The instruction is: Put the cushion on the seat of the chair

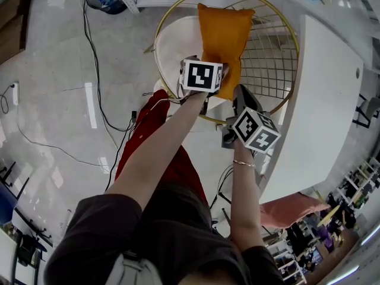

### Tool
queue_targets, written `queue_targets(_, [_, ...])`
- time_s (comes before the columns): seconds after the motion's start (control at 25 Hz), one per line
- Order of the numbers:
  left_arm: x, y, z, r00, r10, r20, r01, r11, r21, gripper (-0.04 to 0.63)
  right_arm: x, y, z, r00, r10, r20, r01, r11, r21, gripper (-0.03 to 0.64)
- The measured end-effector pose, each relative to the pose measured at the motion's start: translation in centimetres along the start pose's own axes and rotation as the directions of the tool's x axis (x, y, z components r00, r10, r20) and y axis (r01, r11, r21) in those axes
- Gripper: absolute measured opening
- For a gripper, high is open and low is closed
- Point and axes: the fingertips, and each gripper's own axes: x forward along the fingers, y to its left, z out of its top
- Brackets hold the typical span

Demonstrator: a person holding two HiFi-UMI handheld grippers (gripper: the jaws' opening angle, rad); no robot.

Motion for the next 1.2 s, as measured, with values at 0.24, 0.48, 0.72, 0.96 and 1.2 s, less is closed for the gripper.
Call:
queue_targets(0.24, [-1.8,-0.1,-0.4,1.000,-0.010,0.024,0.009,1.000,0.028,0.400,-0.9,0.7,-0.7,1.000,0.009,-0.002,-0.009,1.000,-0.018,0.018])
queue_targets(0.48, [-3.6,-0.4,-0.3,0.999,-0.020,0.050,0.017,0.998,0.054,0.352,-1.4,1.4,-0.8,1.000,0.023,0.008,-0.023,0.999,-0.024,0.018])
queue_targets(0.72, [-5.1,-1.1,0.2,0.996,-0.041,0.083,0.033,0.995,0.095,0.231,-2.0,2.5,-0.5,0.998,0.045,0.034,-0.044,0.999,-0.026,0.018])
queue_targets(0.96, [-7.2,-1.6,1.0,0.989,-0.031,0.146,0.004,0.983,0.184,0.096,-3.0,3.3,-0.1,0.995,0.069,0.074,-0.068,0.997,-0.022,0.018])
queue_targets(1.2, [-9.1,-3.2,1.5,0.981,-0.064,0.182,0.015,0.966,0.257,0.044,-4.3,3.3,0.4,0.991,0.080,0.107,-0.079,0.997,-0.020,0.018])
